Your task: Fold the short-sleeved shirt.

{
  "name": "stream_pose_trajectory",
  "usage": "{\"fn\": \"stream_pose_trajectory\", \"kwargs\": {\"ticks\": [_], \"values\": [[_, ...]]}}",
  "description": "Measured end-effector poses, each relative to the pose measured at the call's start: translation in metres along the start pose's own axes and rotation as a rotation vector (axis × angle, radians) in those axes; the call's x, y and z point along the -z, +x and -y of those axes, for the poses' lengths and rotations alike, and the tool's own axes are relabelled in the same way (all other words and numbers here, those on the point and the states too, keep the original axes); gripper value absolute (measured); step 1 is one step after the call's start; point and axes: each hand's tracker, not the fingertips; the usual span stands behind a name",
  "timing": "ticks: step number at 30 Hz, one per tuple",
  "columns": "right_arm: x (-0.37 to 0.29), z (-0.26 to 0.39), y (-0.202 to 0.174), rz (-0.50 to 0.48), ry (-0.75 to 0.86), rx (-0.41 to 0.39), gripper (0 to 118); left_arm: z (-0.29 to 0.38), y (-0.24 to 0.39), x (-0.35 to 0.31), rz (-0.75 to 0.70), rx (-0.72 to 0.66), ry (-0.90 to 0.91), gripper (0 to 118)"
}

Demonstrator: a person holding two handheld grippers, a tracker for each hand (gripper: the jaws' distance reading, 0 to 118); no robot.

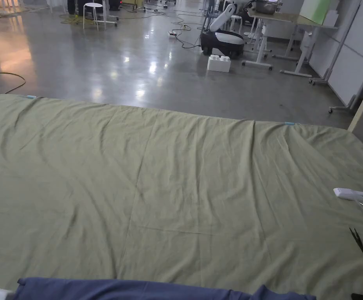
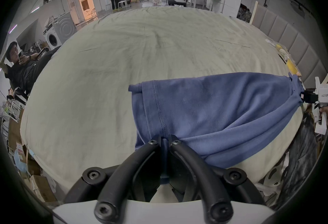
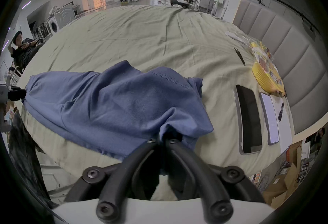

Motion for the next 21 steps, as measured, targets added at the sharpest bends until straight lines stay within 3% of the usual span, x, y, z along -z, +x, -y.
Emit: {"fn": "stream_pose_trajectory", "kwargs": {"ticks": [3,5,6,10,15,19,21], "values": [[-0.006,-0.004,-0.003,0.077,-0.018,-0.011,58,0.002,0.002,-0.006,-0.013,0.001,0.039,26],[-0.015,-0.01,-0.002,0.096,-0.009,-0.001,67,-0.001,0.004,-0.012,-0.027,0.016,0.074,54],[-0.023,-0.016,-0.001,0.099,0.022,0.015,67,-0.003,0.005,-0.017,-0.039,0.027,0.101,61],[-0.059,-0.05,-0.014,0.164,0.223,0.053,70,-0.026,0.01,-0.028,-0.093,0.013,0.266,62],[-0.08,-0.097,-0.041,0.125,0.532,0.069,71,-0.076,0.033,-0.052,-0.135,-0.044,0.518,62],[-0.079,-0.129,-0.066,0.153,0.707,0.087,70,-0.109,0.057,-0.066,-0.17,-0.036,0.675,61],[-0.073,-0.141,-0.076,0.167,0.761,0.081,63,-0.122,0.065,-0.069,-0.18,-0.044,0.692,56]]}}
